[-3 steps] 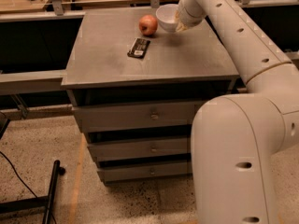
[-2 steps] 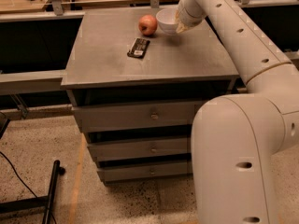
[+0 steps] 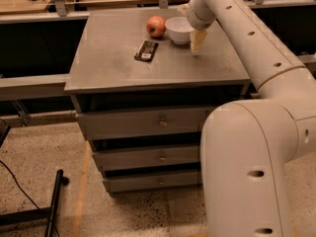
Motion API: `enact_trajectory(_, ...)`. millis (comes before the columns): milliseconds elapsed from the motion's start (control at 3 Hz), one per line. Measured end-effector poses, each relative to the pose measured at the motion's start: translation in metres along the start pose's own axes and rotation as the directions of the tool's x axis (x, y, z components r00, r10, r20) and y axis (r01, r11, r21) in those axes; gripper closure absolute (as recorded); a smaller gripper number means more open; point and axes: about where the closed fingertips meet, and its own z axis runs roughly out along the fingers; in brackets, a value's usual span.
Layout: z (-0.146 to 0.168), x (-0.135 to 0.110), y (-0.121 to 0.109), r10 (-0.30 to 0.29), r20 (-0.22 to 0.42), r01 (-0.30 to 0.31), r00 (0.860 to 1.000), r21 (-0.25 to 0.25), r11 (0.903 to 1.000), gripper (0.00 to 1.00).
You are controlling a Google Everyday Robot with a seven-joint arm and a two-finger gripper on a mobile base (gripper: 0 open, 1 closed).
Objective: Move white bowl near apple
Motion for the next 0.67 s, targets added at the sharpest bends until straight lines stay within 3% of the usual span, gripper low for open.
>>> enact_trajectory(333, -0.009, -0.001, -0.001, -0.008, 0.025, 0.008, 1.000, -0.011, 0.9999, 0.00)
enact_trajectory(667, -0.046, 0.021, -0.015, 0.059, 0.037, -0.061, 0.998, 0.054, 0.9967, 0.00)
